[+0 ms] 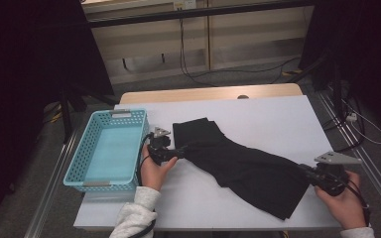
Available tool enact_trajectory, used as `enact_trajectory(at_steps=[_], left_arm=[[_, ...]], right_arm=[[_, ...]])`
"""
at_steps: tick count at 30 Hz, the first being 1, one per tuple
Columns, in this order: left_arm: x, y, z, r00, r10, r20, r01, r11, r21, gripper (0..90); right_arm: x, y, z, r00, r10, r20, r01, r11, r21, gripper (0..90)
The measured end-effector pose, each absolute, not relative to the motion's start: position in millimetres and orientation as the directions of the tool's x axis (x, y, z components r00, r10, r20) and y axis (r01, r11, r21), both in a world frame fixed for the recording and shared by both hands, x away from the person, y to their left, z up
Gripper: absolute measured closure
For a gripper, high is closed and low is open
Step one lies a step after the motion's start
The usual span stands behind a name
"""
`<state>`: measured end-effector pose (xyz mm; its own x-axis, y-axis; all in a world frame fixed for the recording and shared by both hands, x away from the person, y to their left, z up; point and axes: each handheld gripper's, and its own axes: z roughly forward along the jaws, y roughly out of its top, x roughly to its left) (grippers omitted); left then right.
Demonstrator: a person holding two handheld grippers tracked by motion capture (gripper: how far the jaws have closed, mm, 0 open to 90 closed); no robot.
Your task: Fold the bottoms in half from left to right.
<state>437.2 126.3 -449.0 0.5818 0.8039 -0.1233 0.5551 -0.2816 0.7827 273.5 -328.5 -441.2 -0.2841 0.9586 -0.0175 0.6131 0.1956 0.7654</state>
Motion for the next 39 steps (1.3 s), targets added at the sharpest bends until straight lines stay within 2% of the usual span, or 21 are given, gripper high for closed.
enact_trajectory(at_steps=[2,3,9,11,13,15,17,19,22,29,31,32,34,36,39], left_arm=[[437.5,126.8,-448.9,0.583,0.803,-0.123,0.556,-0.284,0.781,24.4],[437.6,126.3,-449.3,0.582,0.804,-0.124,0.556,-0.282,0.782,24.1],[437.5,124.8,-449.6,0.596,0.795,-0.114,0.551,-0.302,0.778,22.0],[437.0,124.1,-450.4,0.598,0.794,-0.108,0.549,-0.308,0.777,21.5],[436.6,123.1,-451.0,0.6,0.792,-0.117,0.552,-0.304,0.776,21.2],[436.2,123.4,-450.5,0.606,0.788,-0.111,0.549,-0.314,0.774,20.9],[435.8,123.2,-450.4,0.6,0.791,-0.117,0.549,-0.302,0.78,20.9],[435.7,124.0,-450.1,0.601,0.792,-0.111,0.548,-0.306,0.779,20.7],[435.3,124.6,-449.4,0.599,0.793,-0.115,0.547,-0.299,0.782,20.5],[434.7,129.6,-448.3,0.599,0.793,-0.111,0.548,-0.305,0.779,19.9],[434.4,129.2,-448.7,0.604,0.79,-0.106,0.547,-0.314,0.776,19.7],[434.1,128.9,-448.6,0.605,0.789,-0.108,0.549,-0.315,0.774,19.7],[434.0,128.4,-448.9,0.603,0.789,-0.114,0.55,-0.308,0.776,19.4],[433.8,128.6,-449.0,0.604,0.789,-0.114,0.552,-0.311,0.773,19.2],[432.9,127.1,-449.6,0.605,0.787,-0.118,0.556,-0.311,0.771,18.9]], right_arm=[[273.8,-337.7,-442.8,-0.246,0.969,-0.023,0.612,0.173,0.772,76.0],[273.2,-339.5,-443.0,-0.222,0.973,-0.061,0.601,0.185,0.777,73.6],[271.5,-330.9,-440.2,-0.279,0.959,-0.06,0.588,0.219,0.779,67.6],[273.7,-331.8,-443.3,-0.267,0.961,-0.071,0.596,0.223,0.771,66.2],[278.8,-336.2,-449.5,-0.252,0.966,-0.056,0.618,0.205,0.759,60.6],[282.9,-339.1,-456.2,-0.242,0.969,-0.043,0.647,0.194,0.737,61.1],[286.0,-342.7,-461.8,-0.232,0.973,-0.013,0.67,0.169,0.723,66.4],[288.1,-347.5,-462.6,-0.259,0.962,0.088,0.679,0.116,0.725,88.2],[290.0,-348.5,-459.3,-0.284,0.954,0.097,0.692,0.134,0.709,89.9],[291.9,-368.9,-449.2,-0.212,0.977,0.034,0.658,0.117,0.744,89.4],[293.4,-368.8,-449.5,-0.194,0.981,0.007,0.643,0.122,0.756,84.7],[294.9,-367.6,-450.1,-0.192,0.981,0.01,0.641,0.118,0.759,77.5],[297.1,-362.9,-450.0,-0.184,0.983,-0.02,0.637,0.135,0.759,72.0],[298.5,-357.3,-448.1,-0.19,0.981,-0.025,0.626,0.141,0.767,59.7],[299.3,-347.8,-443.3,-0.228,0.973,-0.025,0.608,0.162,0.777,54.9]])
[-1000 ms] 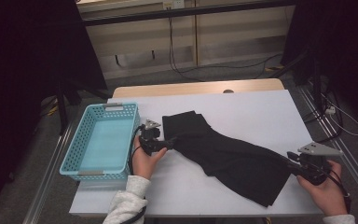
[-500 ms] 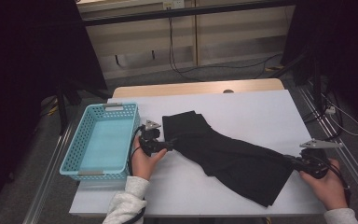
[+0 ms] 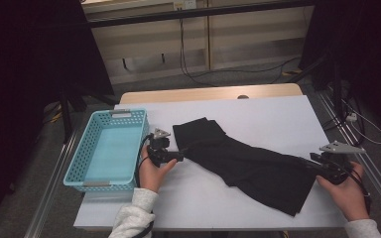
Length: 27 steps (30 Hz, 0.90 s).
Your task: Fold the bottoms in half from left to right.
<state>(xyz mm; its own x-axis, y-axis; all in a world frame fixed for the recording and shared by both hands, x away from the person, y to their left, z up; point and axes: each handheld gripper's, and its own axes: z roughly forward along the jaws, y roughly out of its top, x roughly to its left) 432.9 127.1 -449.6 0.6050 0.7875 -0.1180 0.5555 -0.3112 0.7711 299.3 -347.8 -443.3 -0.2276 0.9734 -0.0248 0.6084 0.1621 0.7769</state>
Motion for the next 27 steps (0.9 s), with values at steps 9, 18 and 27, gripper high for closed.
enact_trajectory(at_steps=[9,18,27], left_arm=[[430.5,122.7,-449.5,0.616,0.778,-0.12,0.552,-0.318,0.771,18.0],[428.3,124.4,-448.6,0.617,0.778,-0.117,0.552,-0.323,0.769,17.6],[427.9,123.3,-450.2,0.616,0.779,-0.115,0.556,-0.327,0.764,17.2]], right_arm=[[300.0,-306.6,-440.6,-0.366,0.931,-0.01,0.586,0.239,0.774,44.1],[301.0,-257.1,-443.9,-0.5,0.865,0.05,0.563,0.28,0.778,41.5],[299.4,-227.6,-452.2,-0.566,0.821,0.071,0.552,0.314,0.772,47.2]])
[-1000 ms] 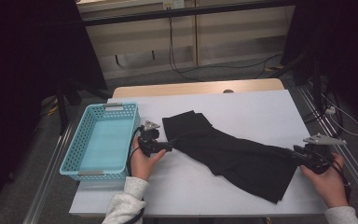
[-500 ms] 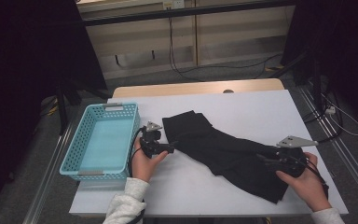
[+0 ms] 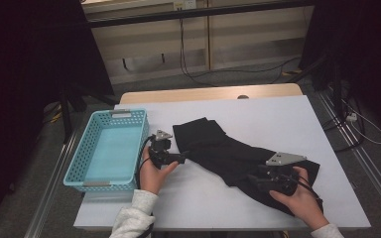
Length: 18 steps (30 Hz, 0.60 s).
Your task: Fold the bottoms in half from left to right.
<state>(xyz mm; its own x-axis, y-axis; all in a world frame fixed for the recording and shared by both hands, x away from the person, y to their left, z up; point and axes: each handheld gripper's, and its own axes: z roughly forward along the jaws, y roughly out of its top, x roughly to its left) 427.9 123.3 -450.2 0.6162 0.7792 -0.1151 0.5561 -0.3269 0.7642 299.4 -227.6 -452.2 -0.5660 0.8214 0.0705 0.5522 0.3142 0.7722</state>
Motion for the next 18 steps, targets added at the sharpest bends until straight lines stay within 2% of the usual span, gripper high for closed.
enact_trajectory(at_steps=[5,9,15,18], left_arm=[[427.1,121.7,-450.3,0.621,0.775,-0.117,0.56,-0.335,0.758,17.0],[426.7,120.4,-449.1,0.623,0.774,-0.11,0.549,-0.333,0.767,16.9],[426.6,118.8,-450.3,0.626,0.771,-0.114,0.555,-0.338,0.76,16.8],[426.7,118.5,-451.3,0.623,0.774,-0.111,0.554,-0.336,0.762,16.6]], right_arm=[[291.1,-222.6,-450.3,-0.591,0.803,0.078,0.534,0.317,0.783,54.6],[285.0,-217.0,-449.2,-0.624,0.777,0.08,0.517,0.334,0.788,68.5],[275.7,-203.4,-452.9,-0.675,0.735,0.066,0.494,0.383,0.78,69.7],[276.2,-193.9,-461.2,-0.698,0.715,0.042,0.488,0.431,0.759,65.4]])
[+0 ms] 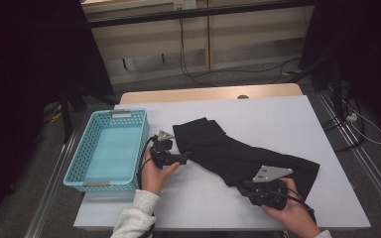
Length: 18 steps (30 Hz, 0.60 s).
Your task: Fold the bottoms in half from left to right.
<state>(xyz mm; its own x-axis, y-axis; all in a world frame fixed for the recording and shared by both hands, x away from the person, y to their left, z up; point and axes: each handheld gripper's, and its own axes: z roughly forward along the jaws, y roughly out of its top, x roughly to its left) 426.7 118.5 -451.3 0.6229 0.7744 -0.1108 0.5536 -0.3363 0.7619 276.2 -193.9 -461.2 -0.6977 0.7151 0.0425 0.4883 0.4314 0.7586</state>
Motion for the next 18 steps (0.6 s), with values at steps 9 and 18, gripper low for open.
enact_trajectory(at_steps=[9,18], left_arm=[[427.4,119.8,-450.1,0.616,0.779,-0.114,0.555,-0.327,0.765,16.3],[429.3,121.6,-449.9,0.612,0.783,-0.113,0.559,-0.327,0.762,16.3]], right_arm=[[282.7,-195.2,-464.3,-0.701,0.712,0.047,0.503,0.447,0.74,87.8],[263.9,-208.0,-460.7,-0.749,0.656,0.097,0.508,0.474,0.719,87.7]])
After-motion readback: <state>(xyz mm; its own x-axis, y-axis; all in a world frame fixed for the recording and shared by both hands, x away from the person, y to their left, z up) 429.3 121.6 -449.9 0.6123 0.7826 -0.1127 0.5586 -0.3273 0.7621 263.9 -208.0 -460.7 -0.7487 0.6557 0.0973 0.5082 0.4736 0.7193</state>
